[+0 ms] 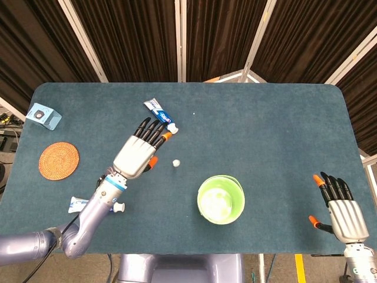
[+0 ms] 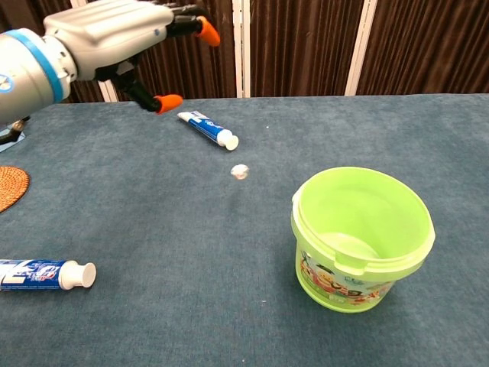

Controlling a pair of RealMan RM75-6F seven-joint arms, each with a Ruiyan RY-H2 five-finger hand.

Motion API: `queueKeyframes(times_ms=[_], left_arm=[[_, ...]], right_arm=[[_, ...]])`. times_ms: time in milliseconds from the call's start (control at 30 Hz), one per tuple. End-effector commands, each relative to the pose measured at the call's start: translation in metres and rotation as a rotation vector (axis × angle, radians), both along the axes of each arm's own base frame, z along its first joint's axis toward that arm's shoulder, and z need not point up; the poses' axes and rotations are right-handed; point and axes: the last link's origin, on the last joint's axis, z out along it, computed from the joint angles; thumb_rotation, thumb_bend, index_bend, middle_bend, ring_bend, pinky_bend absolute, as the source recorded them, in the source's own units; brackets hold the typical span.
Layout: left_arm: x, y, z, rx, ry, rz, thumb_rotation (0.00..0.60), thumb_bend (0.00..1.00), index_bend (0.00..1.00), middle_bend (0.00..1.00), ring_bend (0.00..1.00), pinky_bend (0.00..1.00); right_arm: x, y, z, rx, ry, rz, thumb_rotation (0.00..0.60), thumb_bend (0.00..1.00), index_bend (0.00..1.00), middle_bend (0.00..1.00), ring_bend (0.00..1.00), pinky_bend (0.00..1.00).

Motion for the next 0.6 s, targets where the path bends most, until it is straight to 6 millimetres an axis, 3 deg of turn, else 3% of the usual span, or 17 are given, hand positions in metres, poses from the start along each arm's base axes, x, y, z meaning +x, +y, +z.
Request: queueKeyframes(times_ms=[33,233,500,600], left_arm=[[-0.011,-0.003,0.003,0.005,0.006,0.022,0.600,0.38,0.14,0.00,0.00,0.00],[-0.036,-0.016,0.007,-0.002,-0.013,0.068,0.600,0.38,0.14,0.00,0.00,0.00],[-0.099,-0.066,0.027,0.059,-0.050,0.155,0.600,0.37,0.12,0.00,0.00,0.00],[-0.133,-0.093,0.036,0.096,-0.076,0.239,0.600,0.37,0.10,0.00,0.00,0.00]], right_arm=[[0.000,0.001,0.000,0.000,0.002,0.000,0.600,0.08,0.00,0.00,0.00,0.00],[-0.001,0.000,-0.002,0.005,0.008,-0.002,0.600,0.08,0.00,0.00,0.00,0.00],[-0.002,0.000,-0.005,0.008,0.020,-0.004,0.600,0.08,0.00,0.00,0.00,0.00],[-0.002,0.000,-0.008,0.011,0.030,-0.001,0.600,0.08,0.00,0.00,0.00,0.00]])
